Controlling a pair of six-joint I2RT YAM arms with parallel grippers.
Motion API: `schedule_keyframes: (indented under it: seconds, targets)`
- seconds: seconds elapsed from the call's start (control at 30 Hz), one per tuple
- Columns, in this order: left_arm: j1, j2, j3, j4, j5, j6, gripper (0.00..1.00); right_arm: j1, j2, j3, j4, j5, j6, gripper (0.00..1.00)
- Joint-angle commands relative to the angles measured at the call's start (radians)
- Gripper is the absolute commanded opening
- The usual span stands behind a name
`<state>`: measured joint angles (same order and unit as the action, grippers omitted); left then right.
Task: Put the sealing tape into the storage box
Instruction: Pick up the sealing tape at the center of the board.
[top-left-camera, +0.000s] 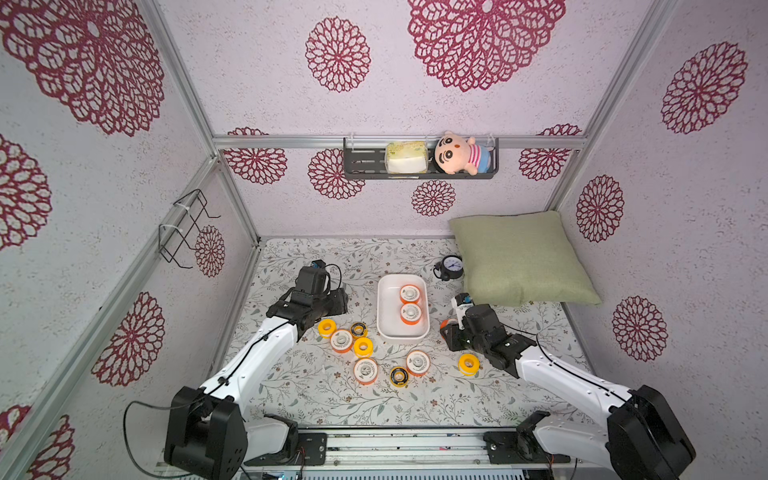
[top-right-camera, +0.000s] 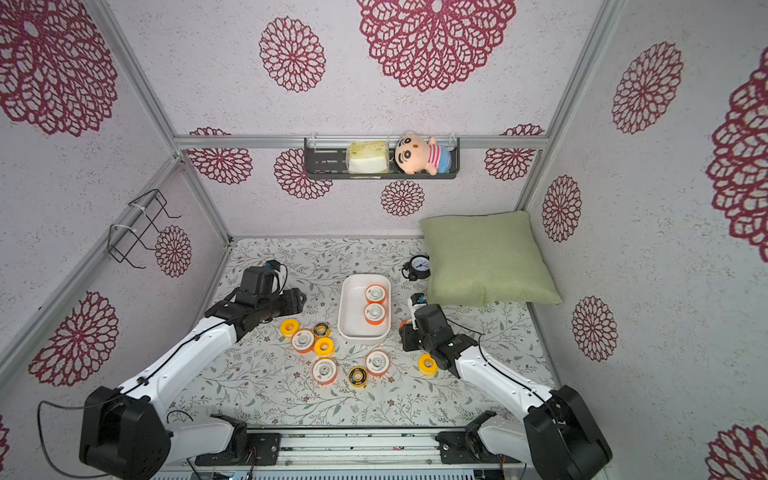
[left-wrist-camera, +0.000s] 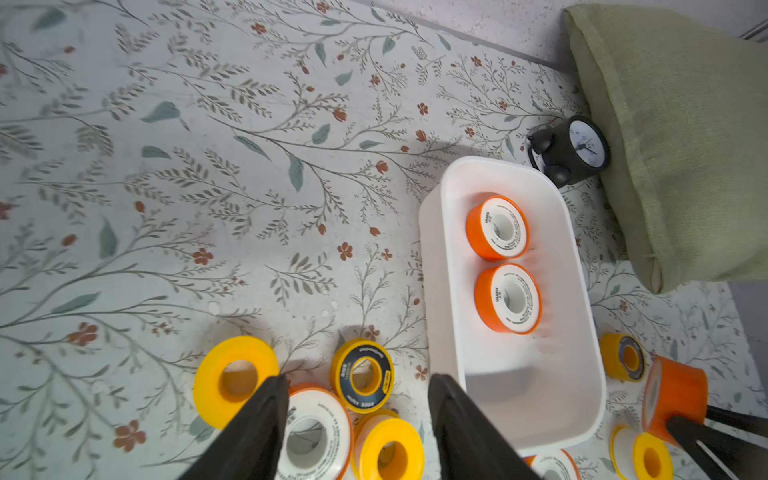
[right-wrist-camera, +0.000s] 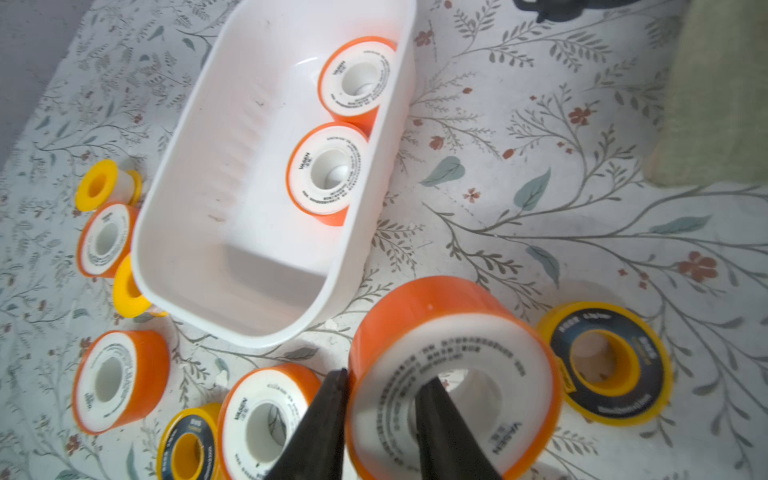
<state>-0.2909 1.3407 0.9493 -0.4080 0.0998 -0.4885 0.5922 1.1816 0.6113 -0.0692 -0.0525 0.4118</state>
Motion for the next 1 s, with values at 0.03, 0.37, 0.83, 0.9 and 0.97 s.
schedule_keyframes:
  seconds: [0.03, 0.37, 0.83, 0.9, 0.97]
  targets:
    - [-0.02, 0.1, 0.014, 0.125, 0.152, -0.073, 0.58, -0.003, -0.005, 0.053, 0.057, -0.09, 0.011, 0.33]
    - [-0.08, 0.291, 0.079, 0.165, 0.25, -0.079, 0.46, 0.014, 0.061, 0.176, 0.047, -0.159, -0.02, 0.33]
    - [-0.107, 0.394, 0.105, 0.19, 0.298, -0.089, 0.29, 0.095, 0.271, 0.385, -0.027, -0.183, -0.079, 0.33]
    - [-0.107, 0.398, 0.102, 0.197, 0.3, -0.097, 0.28, 0.108, 0.304, 0.413, -0.049, -0.176, -0.087, 0.34]
    - [-0.108, 0.402, 0.098, 0.209, 0.311, -0.103, 0.25, 0.118, 0.335, 0.436, -0.071, -0.171, -0.092, 0.34]
